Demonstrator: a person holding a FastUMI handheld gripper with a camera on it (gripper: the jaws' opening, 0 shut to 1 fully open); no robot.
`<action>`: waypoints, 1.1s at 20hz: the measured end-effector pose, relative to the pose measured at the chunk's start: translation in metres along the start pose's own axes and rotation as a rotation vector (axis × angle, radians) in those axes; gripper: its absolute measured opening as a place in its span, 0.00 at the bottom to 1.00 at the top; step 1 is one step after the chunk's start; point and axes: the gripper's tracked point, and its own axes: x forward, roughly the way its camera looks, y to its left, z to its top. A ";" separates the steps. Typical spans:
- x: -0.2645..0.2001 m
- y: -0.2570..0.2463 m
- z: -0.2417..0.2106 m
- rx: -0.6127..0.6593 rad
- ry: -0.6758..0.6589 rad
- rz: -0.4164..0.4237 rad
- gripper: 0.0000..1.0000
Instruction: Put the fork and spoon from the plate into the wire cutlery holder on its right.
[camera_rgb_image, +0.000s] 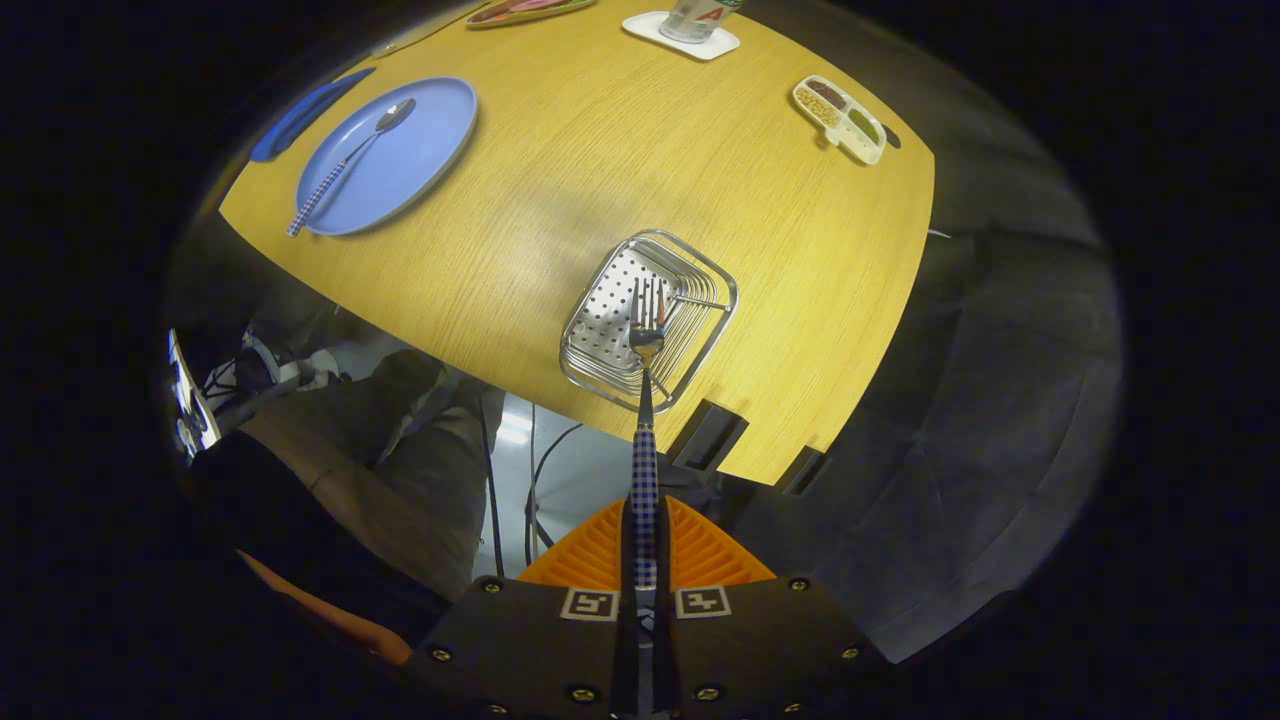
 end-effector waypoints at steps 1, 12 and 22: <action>0.000 -0.002 0.003 -0.019 0.016 -0.004 0.06; 0.016 -0.013 0.030 -0.085 0.076 0.009 0.09; -0.029 -0.018 0.042 0.027 -0.199 0.001 0.36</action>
